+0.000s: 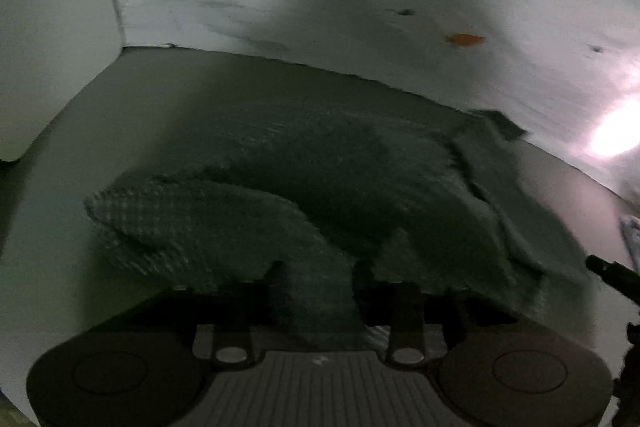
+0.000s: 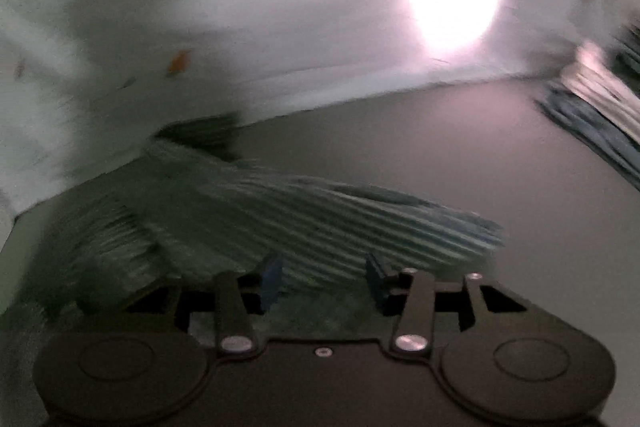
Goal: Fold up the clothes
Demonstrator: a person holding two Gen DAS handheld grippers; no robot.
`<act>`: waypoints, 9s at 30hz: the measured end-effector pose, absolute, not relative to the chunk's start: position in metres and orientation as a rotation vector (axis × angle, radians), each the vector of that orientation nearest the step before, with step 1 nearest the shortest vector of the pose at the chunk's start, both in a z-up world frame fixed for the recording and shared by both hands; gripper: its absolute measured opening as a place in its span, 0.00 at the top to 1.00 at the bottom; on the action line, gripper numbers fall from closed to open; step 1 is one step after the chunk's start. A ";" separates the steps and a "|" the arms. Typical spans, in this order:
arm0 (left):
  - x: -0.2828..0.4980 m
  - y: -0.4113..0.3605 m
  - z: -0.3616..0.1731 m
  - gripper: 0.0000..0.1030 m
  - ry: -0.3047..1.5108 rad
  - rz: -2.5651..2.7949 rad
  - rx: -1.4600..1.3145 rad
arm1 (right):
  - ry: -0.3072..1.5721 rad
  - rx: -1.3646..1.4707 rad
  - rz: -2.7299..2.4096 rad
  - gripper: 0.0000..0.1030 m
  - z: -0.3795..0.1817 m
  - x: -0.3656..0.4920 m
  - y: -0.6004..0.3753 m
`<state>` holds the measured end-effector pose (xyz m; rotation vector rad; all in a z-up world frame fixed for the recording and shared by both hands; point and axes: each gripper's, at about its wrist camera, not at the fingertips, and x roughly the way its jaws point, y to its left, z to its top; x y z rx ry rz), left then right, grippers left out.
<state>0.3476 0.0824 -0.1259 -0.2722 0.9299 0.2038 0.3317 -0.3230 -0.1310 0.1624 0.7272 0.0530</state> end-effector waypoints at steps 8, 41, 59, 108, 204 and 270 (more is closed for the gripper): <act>0.398 0.140 -0.137 0.58 0.931 0.306 -0.284 | 0.761 -0.168 0.224 0.38 -0.159 0.410 -0.187; 0.566 0.162 -0.225 0.39 1.035 0.122 -0.138 | 0.673 0.006 -0.258 0.40 -0.130 0.410 -0.361; 0.580 0.185 -0.154 0.96 0.749 0.260 -0.020 | 0.560 -0.298 0.026 0.94 -0.106 0.536 -0.281; 0.310 0.154 -0.214 0.99 0.948 0.445 -0.513 | 0.788 1.090 -0.245 0.99 -0.167 0.262 -0.455; 0.480 0.290 -0.236 0.14 0.794 0.476 -0.477 | 0.666 0.047 -0.295 0.00 -0.225 0.366 -0.259; 0.424 0.381 -0.235 0.29 0.580 0.814 -0.878 | 0.671 0.119 -0.321 0.00 -0.231 0.373 -0.265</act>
